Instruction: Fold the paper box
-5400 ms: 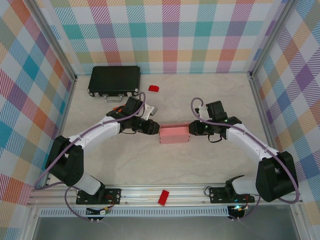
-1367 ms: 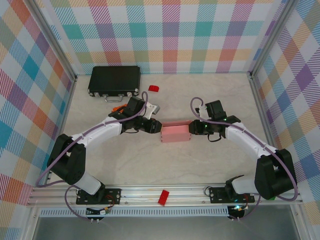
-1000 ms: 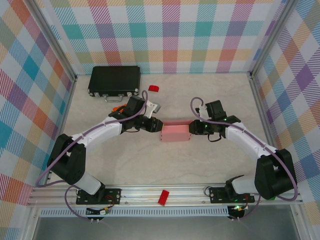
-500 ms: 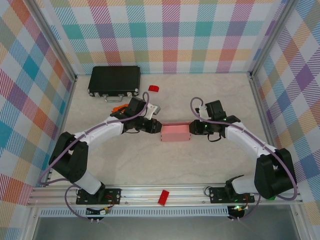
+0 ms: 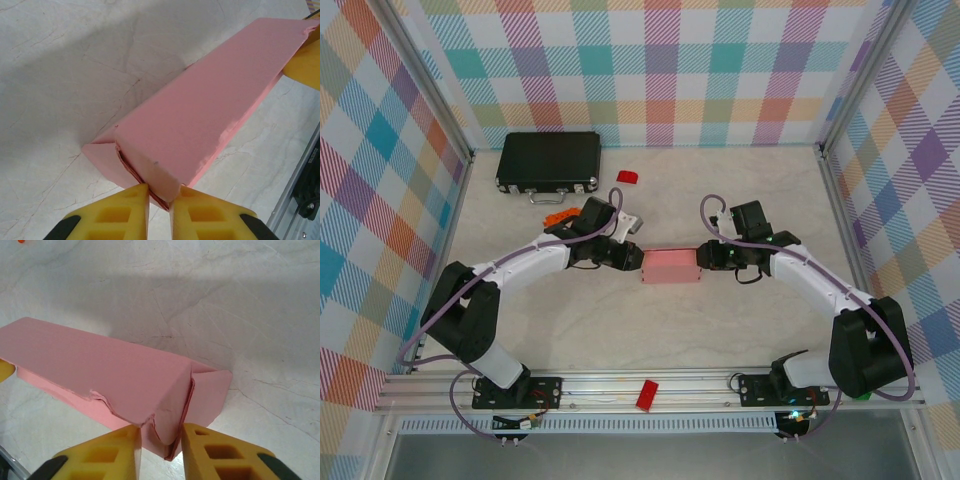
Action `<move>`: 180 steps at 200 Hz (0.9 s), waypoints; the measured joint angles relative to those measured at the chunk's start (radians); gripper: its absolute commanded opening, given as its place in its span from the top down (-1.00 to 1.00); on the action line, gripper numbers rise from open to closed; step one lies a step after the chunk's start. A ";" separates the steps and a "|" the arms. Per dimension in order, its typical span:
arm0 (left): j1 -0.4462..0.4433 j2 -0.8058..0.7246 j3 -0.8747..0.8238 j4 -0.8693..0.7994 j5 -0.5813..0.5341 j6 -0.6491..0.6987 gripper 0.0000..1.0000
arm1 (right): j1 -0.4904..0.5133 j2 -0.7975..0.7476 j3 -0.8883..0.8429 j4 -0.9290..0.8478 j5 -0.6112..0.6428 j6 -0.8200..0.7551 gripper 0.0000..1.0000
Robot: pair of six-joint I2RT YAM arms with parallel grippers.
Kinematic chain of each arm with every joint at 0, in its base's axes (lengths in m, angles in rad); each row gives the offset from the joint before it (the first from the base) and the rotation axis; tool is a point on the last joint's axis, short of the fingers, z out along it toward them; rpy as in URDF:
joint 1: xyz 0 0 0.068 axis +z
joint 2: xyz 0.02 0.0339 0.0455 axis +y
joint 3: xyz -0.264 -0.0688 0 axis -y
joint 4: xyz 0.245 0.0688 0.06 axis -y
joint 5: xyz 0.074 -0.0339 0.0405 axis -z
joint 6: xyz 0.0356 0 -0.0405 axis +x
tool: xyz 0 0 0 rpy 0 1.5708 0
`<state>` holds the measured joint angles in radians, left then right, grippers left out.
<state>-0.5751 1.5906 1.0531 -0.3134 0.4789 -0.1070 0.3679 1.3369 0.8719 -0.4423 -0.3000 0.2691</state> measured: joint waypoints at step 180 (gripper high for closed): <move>-0.011 0.002 0.000 0.000 -0.024 0.022 0.67 | 0.000 -0.028 0.074 0.058 0.065 0.031 0.01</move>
<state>-0.5865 1.5925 1.0534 -0.3134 0.4545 -0.0853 0.3676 1.3090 0.9459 -0.3843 -0.2352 0.3000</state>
